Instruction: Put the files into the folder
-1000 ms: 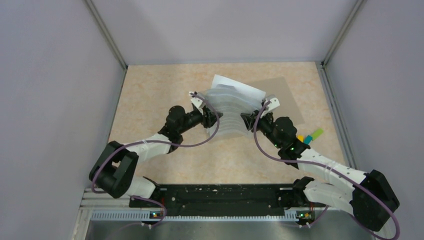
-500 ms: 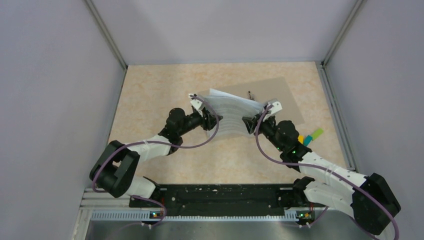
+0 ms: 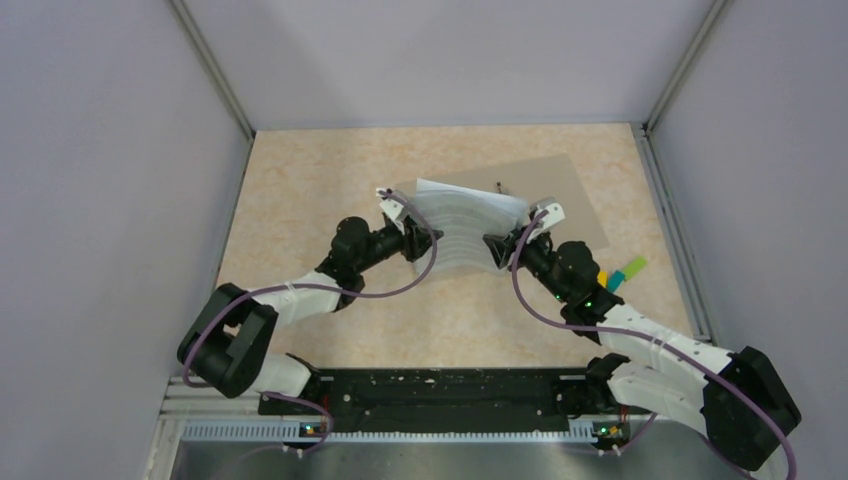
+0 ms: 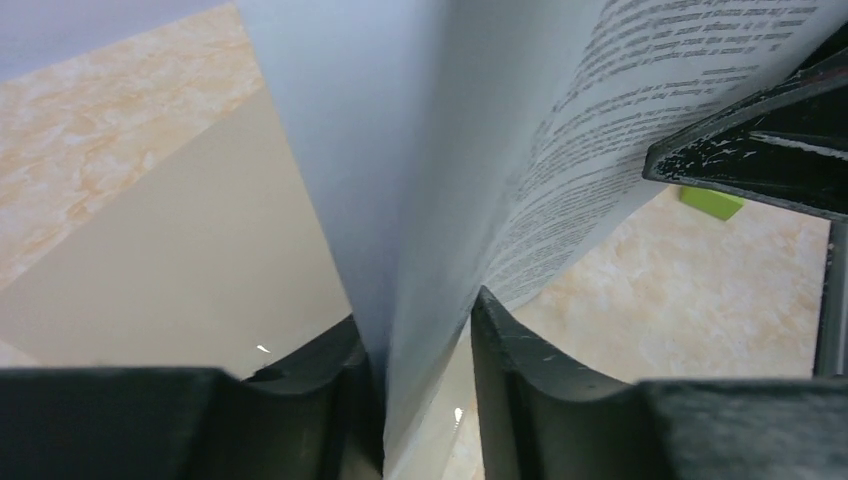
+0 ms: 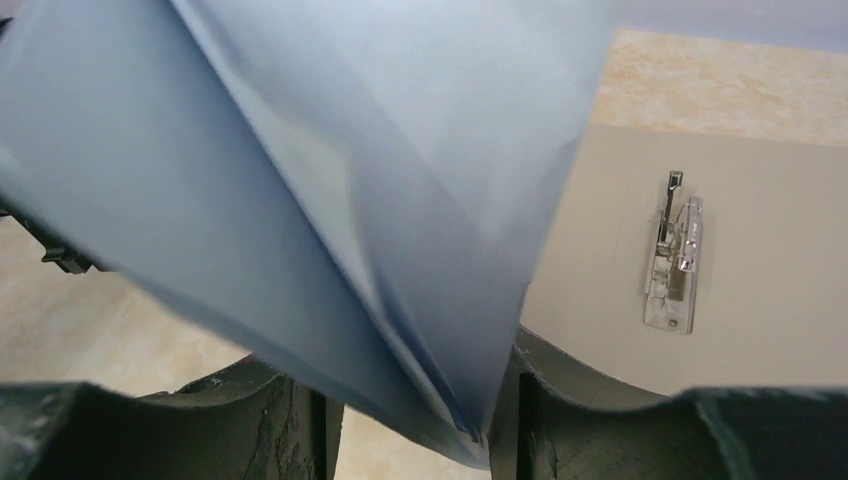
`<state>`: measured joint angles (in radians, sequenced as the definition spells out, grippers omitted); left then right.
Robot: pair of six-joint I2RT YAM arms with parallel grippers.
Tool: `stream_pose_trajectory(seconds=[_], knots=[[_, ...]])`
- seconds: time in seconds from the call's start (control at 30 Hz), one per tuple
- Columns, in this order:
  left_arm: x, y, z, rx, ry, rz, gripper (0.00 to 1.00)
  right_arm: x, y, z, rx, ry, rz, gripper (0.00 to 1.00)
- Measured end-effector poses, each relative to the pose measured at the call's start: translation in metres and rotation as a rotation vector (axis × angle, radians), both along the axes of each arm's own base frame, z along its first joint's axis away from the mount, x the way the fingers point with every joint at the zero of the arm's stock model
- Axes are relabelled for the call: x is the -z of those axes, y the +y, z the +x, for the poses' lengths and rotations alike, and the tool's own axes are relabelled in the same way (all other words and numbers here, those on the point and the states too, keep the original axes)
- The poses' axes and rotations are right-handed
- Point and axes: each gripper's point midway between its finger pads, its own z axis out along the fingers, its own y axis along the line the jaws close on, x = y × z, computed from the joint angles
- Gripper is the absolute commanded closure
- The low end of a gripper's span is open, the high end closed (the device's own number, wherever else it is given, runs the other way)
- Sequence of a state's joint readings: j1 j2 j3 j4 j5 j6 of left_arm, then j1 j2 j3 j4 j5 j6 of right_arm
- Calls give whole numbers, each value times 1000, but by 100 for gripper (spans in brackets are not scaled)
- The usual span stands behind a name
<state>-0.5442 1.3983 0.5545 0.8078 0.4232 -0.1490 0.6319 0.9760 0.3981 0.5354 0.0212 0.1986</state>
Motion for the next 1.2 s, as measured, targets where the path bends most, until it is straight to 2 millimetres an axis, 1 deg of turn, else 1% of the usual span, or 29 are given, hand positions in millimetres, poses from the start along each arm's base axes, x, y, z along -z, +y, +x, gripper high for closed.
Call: stream_pose_trajectory(seconds=[0.2,0.27,0.3,0.37,0.43,0.47,0.5,0.63,0.7,0.87,0.97,1.2], knots=[[1,-3,-3,15,24,-17,87,-1,0,1,3,2,9,53],[2,-4,-4,24,36,-22,92,-1,-1,1,5,5,12,53],[3,-5,-4,29,42,-23,90,-1,-1,1,5,5,12,53],[2,-7,-5,36,45,-27,71,0,-1,1,2,7,12,53],[1,-9,-6,46,49,-28,57,0,0,0,-6,8,13,53],[-1,-10,-6,51,48,-30,52,0,1,0,-10,8,12,53],[-2,-11,-7,55,46,-30,49,0,1,-1,-12,8,12,53],[-2,-11,-8,57,38,-15,47,-1,2,-3,-27,6,14,53],[-6,-9,-9,53,25,-10,47,0,2,-6,-35,5,16,53],[-17,-6,-10,43,-10,-11,44,12,0,-12,-49,17,16,52],[-15,-5,-10,44,-2,-5,45,21,1,-15,-59,33,20,52],[-13,-6,-11,46,8,-2,47,23,5,-14,-73,37,30,52]])
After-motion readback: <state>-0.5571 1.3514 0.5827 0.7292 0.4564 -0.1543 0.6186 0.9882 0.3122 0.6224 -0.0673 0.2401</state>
